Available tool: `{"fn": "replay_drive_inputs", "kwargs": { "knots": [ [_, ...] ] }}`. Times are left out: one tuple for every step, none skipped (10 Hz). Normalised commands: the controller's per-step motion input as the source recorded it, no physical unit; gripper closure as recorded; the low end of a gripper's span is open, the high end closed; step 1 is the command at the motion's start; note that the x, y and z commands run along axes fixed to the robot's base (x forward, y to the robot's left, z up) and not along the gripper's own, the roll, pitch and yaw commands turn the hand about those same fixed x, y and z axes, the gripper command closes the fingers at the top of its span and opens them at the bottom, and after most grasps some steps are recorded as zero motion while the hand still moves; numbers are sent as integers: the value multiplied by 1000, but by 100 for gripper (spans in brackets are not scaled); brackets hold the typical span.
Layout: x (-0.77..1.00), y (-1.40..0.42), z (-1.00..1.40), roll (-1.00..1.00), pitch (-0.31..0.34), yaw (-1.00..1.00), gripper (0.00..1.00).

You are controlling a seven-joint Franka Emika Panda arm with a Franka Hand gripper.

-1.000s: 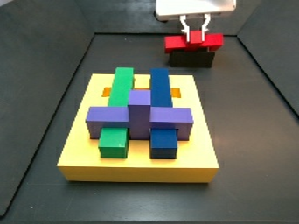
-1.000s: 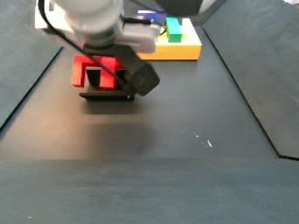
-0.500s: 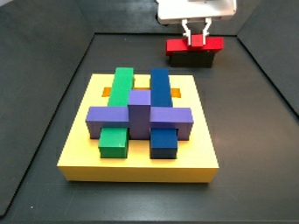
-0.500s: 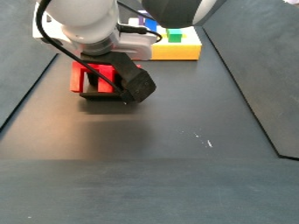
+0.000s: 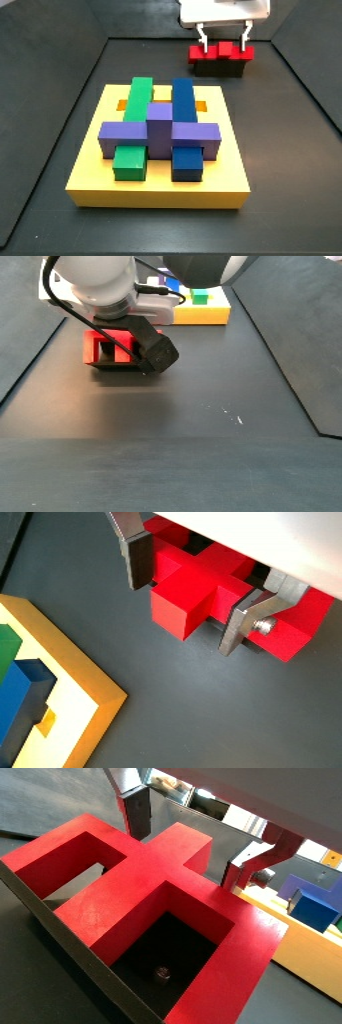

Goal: Pick up the red object. Move up. Place the red object on the fixture. Regrasp the red object. Move to above the board. Insert the red object.
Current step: Regrasp the red object.

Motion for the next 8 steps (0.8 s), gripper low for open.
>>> {"fn": "replay_drive_inputs", "kwargs": {
  "knots": [
    [0, -3, 286, 394, 0, 0, 0],
    [89, -29, 286, 406, 0, 0, 0],
    [54, -37, 254, 271, 0, 0, 0],
    [0, -74, 323, 426, 0, 0, 0],
    [0, -117, 357, 560, 0, 0, 0],
    [57, -43, 323, 454, 14, 0, 0],
    [20, -57, 437, 531, 9, 0, 0],
    [74, -83, 449, 511, 31, 0, 0]
  ]
}}
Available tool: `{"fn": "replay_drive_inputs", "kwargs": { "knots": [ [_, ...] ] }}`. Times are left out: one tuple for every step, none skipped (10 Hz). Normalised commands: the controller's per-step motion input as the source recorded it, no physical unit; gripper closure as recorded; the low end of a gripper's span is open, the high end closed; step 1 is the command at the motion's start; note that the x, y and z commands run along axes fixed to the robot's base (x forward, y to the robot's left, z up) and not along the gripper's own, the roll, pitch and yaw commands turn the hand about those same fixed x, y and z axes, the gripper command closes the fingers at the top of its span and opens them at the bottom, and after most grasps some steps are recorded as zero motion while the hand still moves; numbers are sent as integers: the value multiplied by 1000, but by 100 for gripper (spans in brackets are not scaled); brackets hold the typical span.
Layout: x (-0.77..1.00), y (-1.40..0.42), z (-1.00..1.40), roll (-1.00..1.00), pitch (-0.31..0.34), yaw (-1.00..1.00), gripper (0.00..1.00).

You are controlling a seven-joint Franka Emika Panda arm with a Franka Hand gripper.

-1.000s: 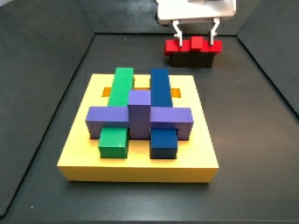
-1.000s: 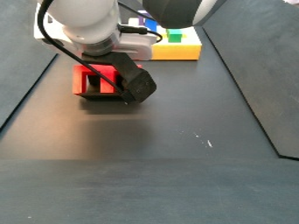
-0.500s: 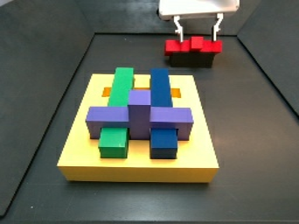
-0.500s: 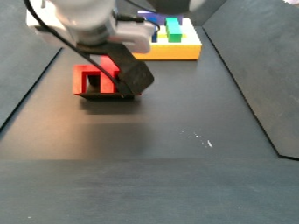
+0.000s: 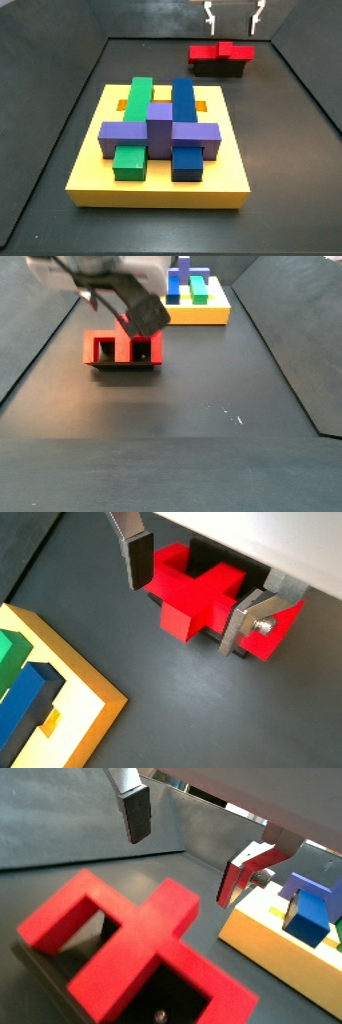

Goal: Pick up the red object. Move up. Place the red object on the fixture. Regrasp the red object. Move to above the board. Insert the red object.
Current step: Regrasp the red object.

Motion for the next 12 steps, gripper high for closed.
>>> {"fn": "replay_drive_inputs", "kwargs": {
  "knots": [
    [26, -97, 440, 511, 6, 0, 0],
    [74, -109, 391, 540, 17, 0, 0],
    [169, -129, 249, 774, 29, 0, 0],
    [311, -114, 77, 1000, 146, 29, 0],
    [240, -117, 11, 1000, 131, 49, 0],
    [86, -123, 17, 1000, 86, 94, 0],
    [-69, -106, 0, 1000, -60, 240, 0],
    [-51, -77, 0, 1000, -103, 289, 0],
    [-60, -89, 0, 1000, -114, 286, 0],
    [-49, -103, -26, 1000, -111, 257, 0],
    [-180, -43, -66, 1000, -151, 174, 0],
    [-114, -66, -40, 1000, -129, 63, 0]
  ]
}}
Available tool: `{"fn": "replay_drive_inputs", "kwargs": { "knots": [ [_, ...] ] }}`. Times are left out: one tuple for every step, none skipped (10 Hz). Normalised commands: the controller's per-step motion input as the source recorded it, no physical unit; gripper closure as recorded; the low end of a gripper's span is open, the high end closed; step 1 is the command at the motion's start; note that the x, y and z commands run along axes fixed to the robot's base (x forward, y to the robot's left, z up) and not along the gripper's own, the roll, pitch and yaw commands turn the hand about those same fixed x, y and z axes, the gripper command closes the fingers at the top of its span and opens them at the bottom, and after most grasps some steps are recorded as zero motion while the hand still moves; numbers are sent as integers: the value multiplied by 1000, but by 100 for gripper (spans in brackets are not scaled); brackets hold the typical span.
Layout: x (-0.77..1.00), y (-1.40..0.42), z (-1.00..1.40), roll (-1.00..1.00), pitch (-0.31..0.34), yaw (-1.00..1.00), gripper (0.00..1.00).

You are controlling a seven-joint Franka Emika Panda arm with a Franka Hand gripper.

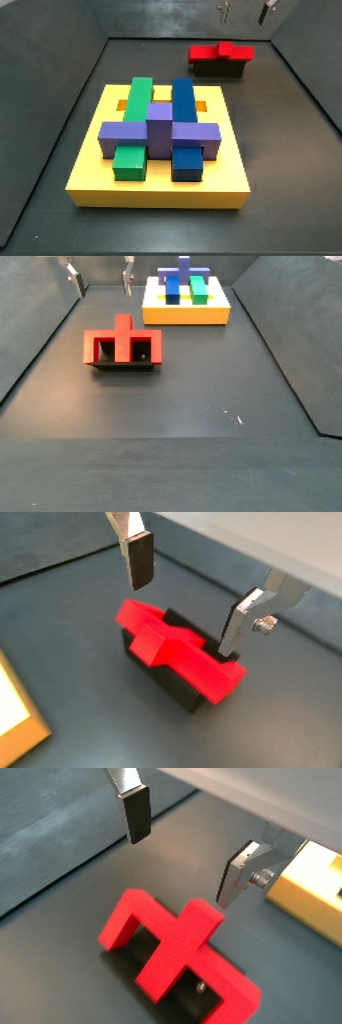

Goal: Pick up the red object. Move up. Place the red object on the fixture. Regrasp the red object. Move to above the board. Insert the red object.
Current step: Regrasp the red object.

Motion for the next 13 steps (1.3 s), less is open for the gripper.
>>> {"fn": "replay_drive_inputs", "kwargs": {
  "knots": [
    [-69, -66, 0, 1000, -54, 0, 0],
    [-89, -86, -6, 1000, -9, 0, 0],
    [-126, -89, -11, 1000, 0, 0, 0],
    [-163, -91, 0, 1000, 0, 0, 0],
    [-171, -126, 0, 1000, 0, 0, 0],
    [-29, -294, -331, 1000, 0, 0, 0],
    [-143, -314, -491, 897, 0, 0, 0],
    [-117, -337, -597, 760, -40, 43, 0],
    [-51, -126, -271, 620, 0, 80, 0],
    [0, 0, 0, 143, 0, 0, 0],
    [0, 0, -20, 0, 0, 26, 0],
    [51, 0, -354, 291, 46, 149, 0],
    [134, 0, -360, 663, 109, 186, 0]
  ]
}}
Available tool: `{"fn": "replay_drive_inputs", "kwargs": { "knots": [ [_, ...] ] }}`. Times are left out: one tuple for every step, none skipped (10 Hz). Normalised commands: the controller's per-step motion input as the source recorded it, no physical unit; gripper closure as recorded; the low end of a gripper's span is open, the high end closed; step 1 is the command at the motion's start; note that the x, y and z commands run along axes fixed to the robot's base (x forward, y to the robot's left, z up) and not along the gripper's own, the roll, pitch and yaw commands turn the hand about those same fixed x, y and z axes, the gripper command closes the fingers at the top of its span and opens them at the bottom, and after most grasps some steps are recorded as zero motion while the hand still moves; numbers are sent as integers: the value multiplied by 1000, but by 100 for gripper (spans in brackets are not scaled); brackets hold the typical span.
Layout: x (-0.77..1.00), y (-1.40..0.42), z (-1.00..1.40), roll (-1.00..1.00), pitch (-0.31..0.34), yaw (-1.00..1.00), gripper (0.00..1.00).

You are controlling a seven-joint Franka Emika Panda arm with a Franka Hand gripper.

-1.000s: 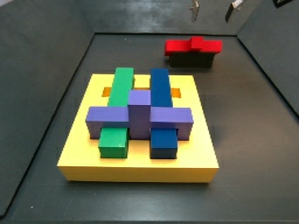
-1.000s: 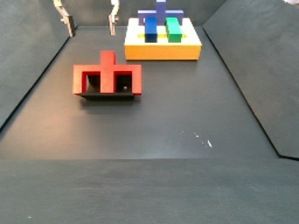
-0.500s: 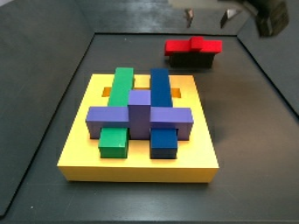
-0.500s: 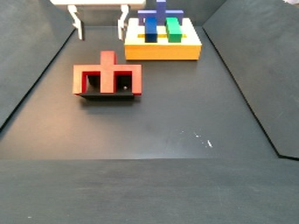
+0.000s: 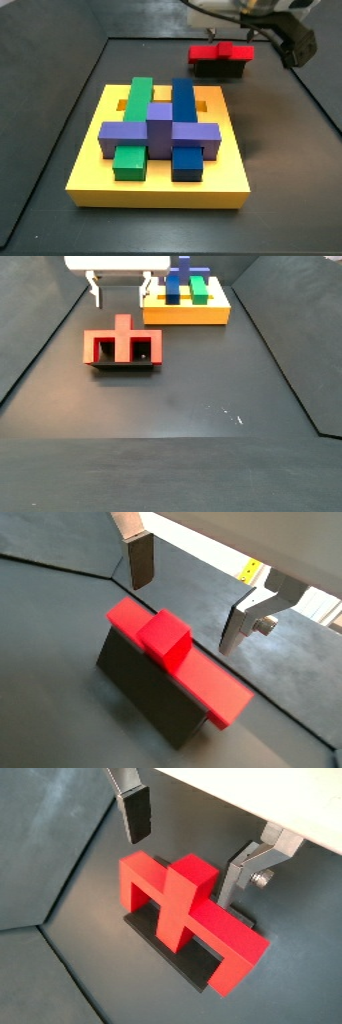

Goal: Pick up the red object. Move up. Place the red object on the fixture. Regrasp the red object. Move to above the board. Insert the red object.
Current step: Regrasp the red object.

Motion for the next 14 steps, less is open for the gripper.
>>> {"fn": "replay_drive_inputs", "kwargs": {
  "knots": [
    [143, 0, -271, 871, 154, 314, 0],
    [89, 0, -300, 840, 134, 351, 0],
    [0, 46, -314, 686, 43, 294, 0],
    [-134, 120, -340, 463, 0, 211, 0],
    [-91, 137, -314, 300, 0, 160, 0],
    [0, 120, -246, 206, 0, 94, 0],
    [9, 89, -194, 143, 6, 80, 0],
    [71, 0, -94, 26, 0, 63, 0],
    [66, 0, -66, 0, 0, 0, 0],
    [0, 0, 0, -6, 0, 0, 0],
    [0, 0, 0, 0, 0, 0, 0],
    [0, 0, 0, 0, 0, 0, 100],
    [0, 0, 0, 0, 0, 0, 100],
    [0, 0, 0, 0, 0, 0, 100]
  ]
}}
